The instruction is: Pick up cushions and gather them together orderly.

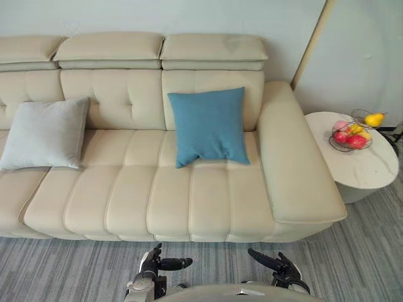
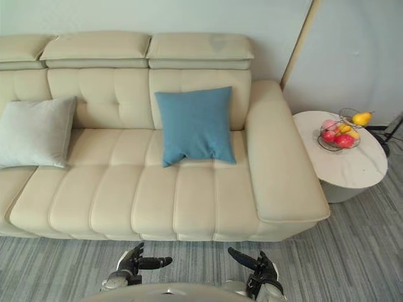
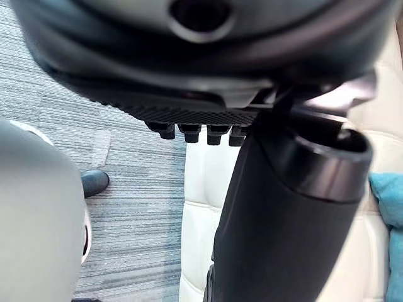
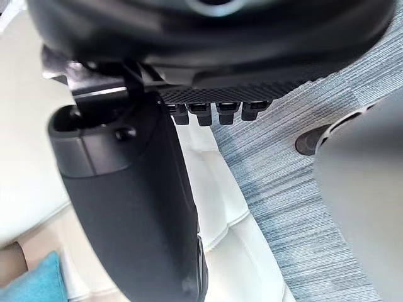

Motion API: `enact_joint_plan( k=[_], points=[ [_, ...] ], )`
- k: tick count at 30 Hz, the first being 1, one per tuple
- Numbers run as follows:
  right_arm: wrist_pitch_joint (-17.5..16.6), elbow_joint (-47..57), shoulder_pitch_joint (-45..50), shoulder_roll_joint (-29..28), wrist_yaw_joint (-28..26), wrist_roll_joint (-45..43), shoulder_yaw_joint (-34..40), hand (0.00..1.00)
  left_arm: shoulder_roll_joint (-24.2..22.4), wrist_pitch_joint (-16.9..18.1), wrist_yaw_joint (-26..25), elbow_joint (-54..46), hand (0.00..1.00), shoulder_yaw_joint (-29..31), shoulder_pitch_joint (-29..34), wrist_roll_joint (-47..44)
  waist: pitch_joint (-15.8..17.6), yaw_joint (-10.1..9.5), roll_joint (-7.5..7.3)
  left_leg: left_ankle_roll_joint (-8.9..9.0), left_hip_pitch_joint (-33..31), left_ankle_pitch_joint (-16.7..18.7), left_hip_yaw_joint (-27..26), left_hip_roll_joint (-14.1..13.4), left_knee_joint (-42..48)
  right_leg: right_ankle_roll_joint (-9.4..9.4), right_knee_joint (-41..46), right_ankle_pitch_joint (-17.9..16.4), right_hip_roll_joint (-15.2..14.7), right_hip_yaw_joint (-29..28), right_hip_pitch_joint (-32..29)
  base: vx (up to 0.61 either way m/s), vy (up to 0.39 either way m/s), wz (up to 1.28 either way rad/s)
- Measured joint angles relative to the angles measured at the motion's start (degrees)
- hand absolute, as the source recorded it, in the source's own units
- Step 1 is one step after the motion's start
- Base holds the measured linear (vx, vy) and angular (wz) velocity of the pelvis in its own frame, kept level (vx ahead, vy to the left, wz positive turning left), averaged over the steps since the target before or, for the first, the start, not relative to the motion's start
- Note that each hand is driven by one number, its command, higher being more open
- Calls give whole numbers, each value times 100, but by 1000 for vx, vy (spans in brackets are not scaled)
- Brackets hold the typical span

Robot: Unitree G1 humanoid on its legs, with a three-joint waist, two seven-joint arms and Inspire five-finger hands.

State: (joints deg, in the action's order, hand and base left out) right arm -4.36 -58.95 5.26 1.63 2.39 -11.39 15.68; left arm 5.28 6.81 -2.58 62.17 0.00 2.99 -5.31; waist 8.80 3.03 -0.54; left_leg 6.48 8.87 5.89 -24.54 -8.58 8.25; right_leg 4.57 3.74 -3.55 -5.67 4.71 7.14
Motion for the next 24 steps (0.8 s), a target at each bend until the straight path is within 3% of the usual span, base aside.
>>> enact_joint_plan(
  k=[2,5,7,9,10,11,12,14,15,16,18,19,20,22,23,24],
  points=[
    [-21,73,68,61,2,0,4,100,-40,0,40,3,100,111,21,2,-11,38,35,-6,9,-4,-22,-92,327,-70,284,-51,168,-659,-315,28,-128,-147],
    [-16,53,144,197,20,4,10,100,-169,0,50,4,100,111,13,27,-18,114,205,-6,193,-5,-192,-122,156,-83,557,-34,415,-1366,-739,65,-60,-140],
    [30,56,186,252,18,6,-41,100,-219,0,46,17,100,154,-4,32,11,224,231,-6,411,-5,-935,-135,5,-103,891,6,710,-2075,-1144,66,-17,-189],
    [52,55,87,294,25,16,-218,100,-222,0,46,22,100,155,-43,47,43,289,192,-7,552,-6,-1677,-164,-84,-118,1044,212,966,-2190,-1528,31,-61,-189],
    [53,56,50,297,30,16,-277,100,-221,0,45,32,100,154,-60,70,55,301,173,-7,580,-6,-1879,-179,-96,-165,1039,297,1001,-1998,-1651,-5,-105,-171],
    [54,57,4,301,35,22,-348,100,-215,-4,45,39,100,138,-124,105,101,360,172,-10,610,-7,-2134,-231,-88,-510,1025,278,900,-1261,-1838,-44,-124,-139],
    [65,46,24,299,44,38,-332,100,-216,-24,49,33,100,79,-236,144,122,425,161,-8,674,-7,-2315,-200,-86,-934,1371,34,411,199,-2036,-35,-78,-116],
    [89,15,43,313,64,34,-343,100,-230,-5,54,-11,100,19,-254,144,118,450,156,-7,802,-5,-2426,-168,-95,-1049,1693,-128,-70,1435,-2019,92,-38,-87],
    [11,28,50,342,86,32,-342,100,-232,-10,54,0,100,-23,-239,142,106,534,204,-7,865,-5,-2564,-256,-76,-1142,1943,-378,-404,2730,-1907,212,-111,-104],
    [-4,26,40,370,85,47,-343,100,-236,3,56,-4,100,-25,-307,143,123,536,194,-2,928,-2,-2701,-282,-72,-1152,2029,-493,-385,2942,-1943,189,-196,-106],
    [-7,22,-14,391,83,63,-341,100,-273,-16,62,3,100,-4,-354,145,170,519,274,5,961,-16,-2823,-373,34,-1180,2084,-548,-165,2656,-2018,129,-205,-83],
    [-5,7,-66,430,75,121,-346,100,-293,-56,83,8,100,41,-328,148,197,506,300,-4,941,-23,-2883,-567,561,-1181,2123,-648,-62,2436,-2040,106,-254,-112],
    [-1,-21,-67,431,68,123,-434,100,-293,-94,102,69,100,42,-324,156,231,514,225,-159,768,-55,-2775,-967,1711,-1136,2097,-784,50,2119,-1964,102,-276,-122],
    [11,-59,-74,452,68,128,-572,100,-304,-113,130,125,100,45,-217,158,251,498,211,-158,444,337,-2528,-1377,3071,-1159,1931,-796,247,1819,-1777,102,-283,-108],
    [17,-91,-62,455,69,127,-610,100,-294,-132,163,114,100,92,-204,169,253,499,209,-156,127,667,-2147,-1460,3763,-1192,1750,-778,453,1540,-1544,89,-219,-107],
    [24,-118,-67,476,70,123,-629,100,-294,-127,157,105,100,109,-207,171,255,492,212,-121,-24,770,-1836,-1377,3854,-1205,1660,-758,541,1405,-1424,130,-164,-123]
  ],
)
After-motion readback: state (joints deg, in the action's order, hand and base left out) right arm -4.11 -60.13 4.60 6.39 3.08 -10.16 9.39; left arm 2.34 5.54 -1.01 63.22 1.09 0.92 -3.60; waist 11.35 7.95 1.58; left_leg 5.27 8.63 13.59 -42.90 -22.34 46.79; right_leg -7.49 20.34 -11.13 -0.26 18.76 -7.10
